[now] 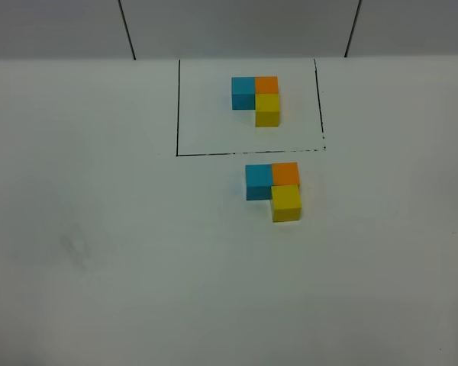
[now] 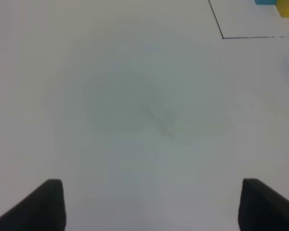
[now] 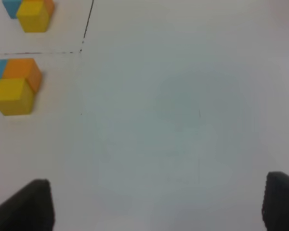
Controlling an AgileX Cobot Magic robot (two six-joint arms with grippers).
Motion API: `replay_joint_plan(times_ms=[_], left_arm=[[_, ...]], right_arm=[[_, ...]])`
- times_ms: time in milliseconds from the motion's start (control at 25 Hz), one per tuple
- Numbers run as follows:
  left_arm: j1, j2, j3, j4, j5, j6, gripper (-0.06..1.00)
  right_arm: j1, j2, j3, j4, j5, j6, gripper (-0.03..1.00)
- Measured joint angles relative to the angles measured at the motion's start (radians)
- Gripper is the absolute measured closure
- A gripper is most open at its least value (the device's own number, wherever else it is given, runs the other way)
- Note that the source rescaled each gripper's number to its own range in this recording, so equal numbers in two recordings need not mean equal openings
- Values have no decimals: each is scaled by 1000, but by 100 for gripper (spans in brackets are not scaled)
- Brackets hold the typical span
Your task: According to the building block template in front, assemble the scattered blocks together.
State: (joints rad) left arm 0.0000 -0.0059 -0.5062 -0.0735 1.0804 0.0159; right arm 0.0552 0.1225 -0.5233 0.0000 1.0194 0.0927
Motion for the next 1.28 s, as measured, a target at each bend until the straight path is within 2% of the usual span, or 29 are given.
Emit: replay_joint_plan(times_ms=[240, 720, 1280], left_arm=[[0, 0, 0, 0, 0, 0, 34], [0, 0, 0, 0, 0, 0, 34], [0, 0, 0, 0, 0, 0, 34]], right_arm=[[19, -124, 21, 0, 40, 1, 26], [38, -127, 21, -13, 44, 11, 26], [38, -127, 21, -93, 47, 106, 26]])
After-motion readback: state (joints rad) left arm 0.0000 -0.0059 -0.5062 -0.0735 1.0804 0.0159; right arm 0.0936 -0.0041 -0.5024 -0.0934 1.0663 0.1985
